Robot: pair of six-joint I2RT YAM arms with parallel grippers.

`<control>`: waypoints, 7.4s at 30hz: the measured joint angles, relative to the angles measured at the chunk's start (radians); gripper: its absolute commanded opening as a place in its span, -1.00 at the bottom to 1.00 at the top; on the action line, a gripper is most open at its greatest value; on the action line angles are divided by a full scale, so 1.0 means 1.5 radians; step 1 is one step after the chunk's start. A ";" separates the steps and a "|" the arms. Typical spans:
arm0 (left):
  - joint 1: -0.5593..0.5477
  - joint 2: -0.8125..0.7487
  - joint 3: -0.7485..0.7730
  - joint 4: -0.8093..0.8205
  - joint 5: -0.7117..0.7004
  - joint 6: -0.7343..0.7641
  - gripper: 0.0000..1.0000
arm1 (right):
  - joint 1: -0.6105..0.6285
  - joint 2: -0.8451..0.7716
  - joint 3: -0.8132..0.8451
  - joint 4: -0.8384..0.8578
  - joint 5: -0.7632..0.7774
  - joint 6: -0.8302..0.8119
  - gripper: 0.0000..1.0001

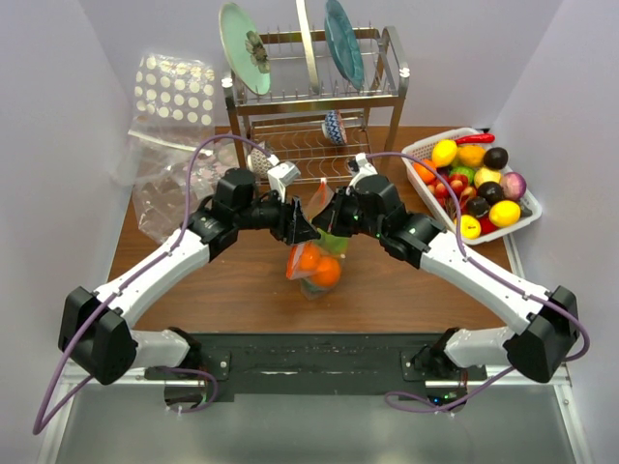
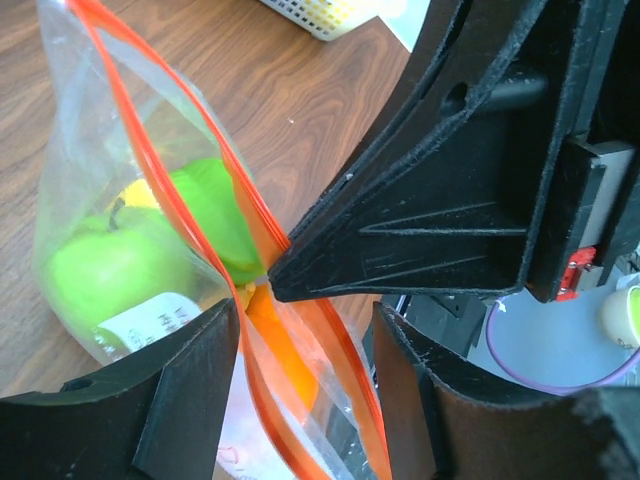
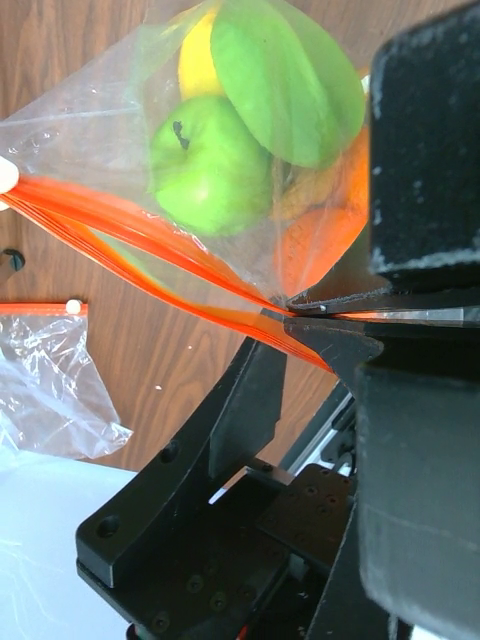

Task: Place the food in the zip-top bag and seal the zipper
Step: Zip the zipper food storage bag at the center of the board.

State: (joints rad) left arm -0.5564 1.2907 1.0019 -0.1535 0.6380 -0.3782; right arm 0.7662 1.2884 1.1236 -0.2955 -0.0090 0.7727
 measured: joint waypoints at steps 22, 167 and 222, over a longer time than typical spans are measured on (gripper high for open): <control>-0.002 0.015 0.004 -0.057 -0.029 0.048 -1.00 | -0.006 -0.022 0.008 -0.034 0.032 -0.023 0.00; -0.172 0.178 0.358 -0.199 -0.115 0.296 -0.55 | -0.227 -0.218 -0.153 0.012 -0.355 -0.261 -1.00; -0.178 0.080 0.306 -0.230 -0.031 0.315 -1.00 | -0.218 -0.305 -0.184 0.082 -0.419 -0.313 -1.00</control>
State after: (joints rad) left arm -0.8227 1.4105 1.4605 -0.4992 0.5922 0.0940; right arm 0.4385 0.8307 0.8482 -0.1719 -0.6373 0.3031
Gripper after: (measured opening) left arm 0.152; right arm 0.008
